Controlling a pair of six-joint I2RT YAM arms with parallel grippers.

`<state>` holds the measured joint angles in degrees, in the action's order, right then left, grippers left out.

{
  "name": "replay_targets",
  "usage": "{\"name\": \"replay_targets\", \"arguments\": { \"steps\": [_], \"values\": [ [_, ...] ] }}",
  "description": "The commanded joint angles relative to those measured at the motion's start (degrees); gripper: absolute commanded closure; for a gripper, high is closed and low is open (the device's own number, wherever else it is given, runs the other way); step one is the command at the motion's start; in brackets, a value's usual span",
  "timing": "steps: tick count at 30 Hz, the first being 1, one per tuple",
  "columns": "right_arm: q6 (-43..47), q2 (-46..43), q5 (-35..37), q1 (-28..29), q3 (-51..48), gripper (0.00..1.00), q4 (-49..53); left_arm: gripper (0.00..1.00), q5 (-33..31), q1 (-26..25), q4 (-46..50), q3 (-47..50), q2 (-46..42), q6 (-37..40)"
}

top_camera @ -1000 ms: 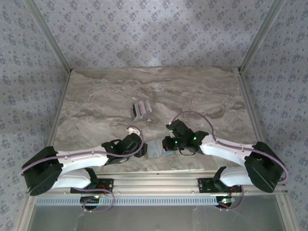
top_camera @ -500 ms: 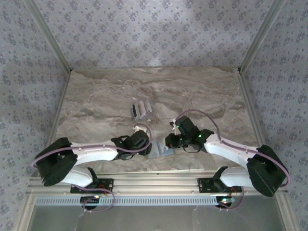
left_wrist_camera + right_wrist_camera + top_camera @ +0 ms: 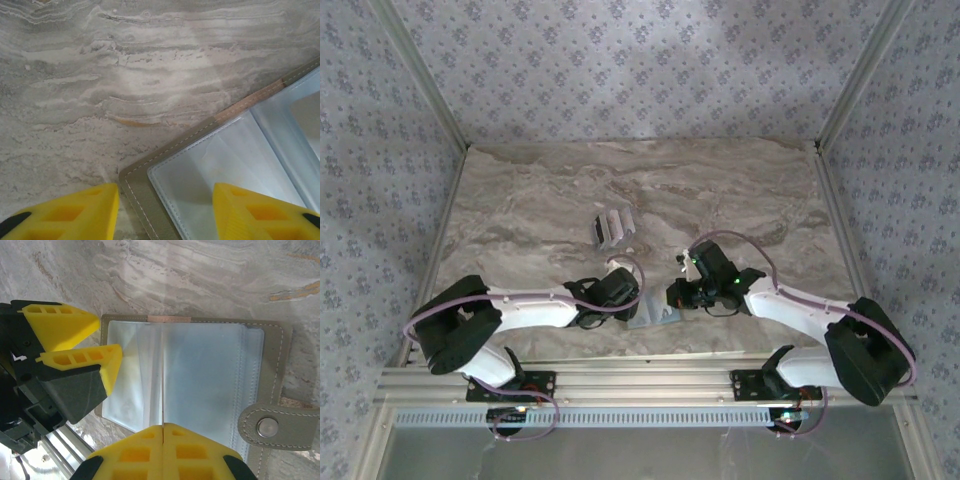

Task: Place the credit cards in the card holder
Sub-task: Insert the credit card into the card slot.

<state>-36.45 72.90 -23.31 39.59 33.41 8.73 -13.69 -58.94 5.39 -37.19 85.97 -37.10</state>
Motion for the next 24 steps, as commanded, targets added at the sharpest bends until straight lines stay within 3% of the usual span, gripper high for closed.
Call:
{"name": "replay_targets", "arguments": {
  "steps": [1, 8, 24],
  "values": [
    [1.79, 0.78, -3.27, -0.55, -1.1, 1.0, -1.7, 0.52, -1.25, -0.08, 2.2, 0.44, -0.59, 0.72],
    [1.26, 0.88, -7.29, -0.91, -2.12, 1.0, -4.07, 0.6, -0.84, 0.01, 1.31, 0.74, 1.33, 0.46],
    [0.85, 3.18, -10.69, -2.6, -2.99, 1.0, -5.02, 0.61, -0.72, -0.05, 0.15, 1.77, 1.93, -0.16]
  ]
}}
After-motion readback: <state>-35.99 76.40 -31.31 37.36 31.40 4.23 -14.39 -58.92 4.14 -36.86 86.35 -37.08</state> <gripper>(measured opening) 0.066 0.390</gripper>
